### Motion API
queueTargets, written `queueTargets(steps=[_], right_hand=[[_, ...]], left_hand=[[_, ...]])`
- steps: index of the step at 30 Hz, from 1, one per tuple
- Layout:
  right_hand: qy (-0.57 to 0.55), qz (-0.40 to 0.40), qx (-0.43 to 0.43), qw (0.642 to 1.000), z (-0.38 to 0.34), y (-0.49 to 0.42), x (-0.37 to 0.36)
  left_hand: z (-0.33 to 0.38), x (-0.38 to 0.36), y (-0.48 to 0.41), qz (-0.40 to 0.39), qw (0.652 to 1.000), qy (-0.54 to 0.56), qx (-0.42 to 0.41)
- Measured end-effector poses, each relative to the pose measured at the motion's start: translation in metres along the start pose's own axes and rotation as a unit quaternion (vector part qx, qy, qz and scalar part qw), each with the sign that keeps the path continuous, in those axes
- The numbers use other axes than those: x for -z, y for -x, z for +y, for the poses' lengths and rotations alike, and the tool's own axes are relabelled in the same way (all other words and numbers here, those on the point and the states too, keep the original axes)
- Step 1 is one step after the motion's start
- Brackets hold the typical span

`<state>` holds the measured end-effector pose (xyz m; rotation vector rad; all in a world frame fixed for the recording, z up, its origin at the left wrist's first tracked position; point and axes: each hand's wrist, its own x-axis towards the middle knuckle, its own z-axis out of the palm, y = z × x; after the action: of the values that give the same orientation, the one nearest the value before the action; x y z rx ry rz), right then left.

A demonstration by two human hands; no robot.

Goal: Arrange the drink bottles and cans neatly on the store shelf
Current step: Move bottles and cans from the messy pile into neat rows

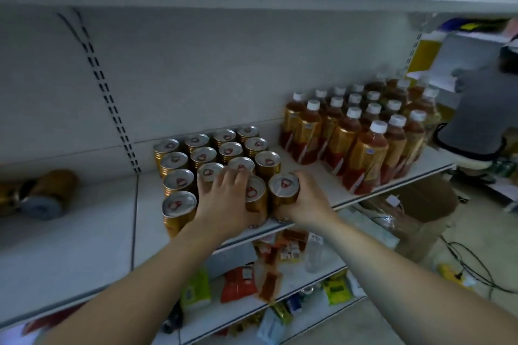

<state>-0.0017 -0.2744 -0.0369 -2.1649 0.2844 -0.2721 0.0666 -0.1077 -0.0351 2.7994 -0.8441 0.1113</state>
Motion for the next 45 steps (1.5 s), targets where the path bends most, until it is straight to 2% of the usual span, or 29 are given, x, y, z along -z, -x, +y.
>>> queueTargets(steps=[4, 8, 10, 15, 19, 21, 24, 27, 31, 35, 37, 45], right_hand=[[-0.015, -0.035, 0.007, 0.999, 0.02, -0.022, -0.003], [0.071, -0.115, 0.033, 0.99, 0.035, -0.049, 0.006], [0.175, -0.153, 0.081, 0.969, 0.031, -0.057, 0.012], [0.288, -0.236, 0.153, 0.915, 0.02, -0.08, 0.007], [0.298, -0.249, 0.145, 0.91, 0.022, -0.084, 0.005], [0.334, -0.249, 0.156, 0.896, 0.022, -0.082, 0.007], [0.398, -0.252, 0.167, 0.866, 0.016, -0.085, 0.01], [0.389, -0.252, 0.179, 0.868, 0.008, -0.083, 0.007], [0.385, -0.261, 0.153, 0.872, 0.001, -0.081, 0.0], [0.416, -0.244, 0.142, 0.864, -0.036, -0.081, -0.015], [0.402, -0.249, 0.166, 0.865, -0.07, -0.075, -0.039], [0.416, -0.255, 0.258, 0.834, -0.226, -0.029, -0.211]], left_hand=[[0.001, -0.016, -0.012, -0.018, 0.998, -0.061, 0.004], [0.002, -0.015, -0.013, -0.047, 0.995, -0.082, 0.022], [0.003, -0.014, -0.017, -0.068, 0.993, -0.081, 0.051], [0.002, -0.017, -0.024, -0.097, 0.985, -0.107, 0.094], [0.006, -0.013, -0.024, -0.116, 0.984, -0.101, 0.094], [0.006, 0.001, -0.018, -0.105, 0.985, -0.092, 0.104], [-0.015, 0.022, 0.002, -0.087, 0.972, -0.068, 0.207], [-0.044, 0.015, 0.024, -0.104, 0.952, -0.018, 0.287], [-0.049, 0.005, 0.025, -0.079, 0.962, 0.034, 0.259], [-0.067, 0.028, 0.037, -0.096, 0.964, 0.134, 0.209], [-0.085, 0.044, 0.055, -0.1, 0.969, 0.119, 0.193], [-0.215, 0.111, 0.195, -0.078, 0.963, 0.051, 0.252]])
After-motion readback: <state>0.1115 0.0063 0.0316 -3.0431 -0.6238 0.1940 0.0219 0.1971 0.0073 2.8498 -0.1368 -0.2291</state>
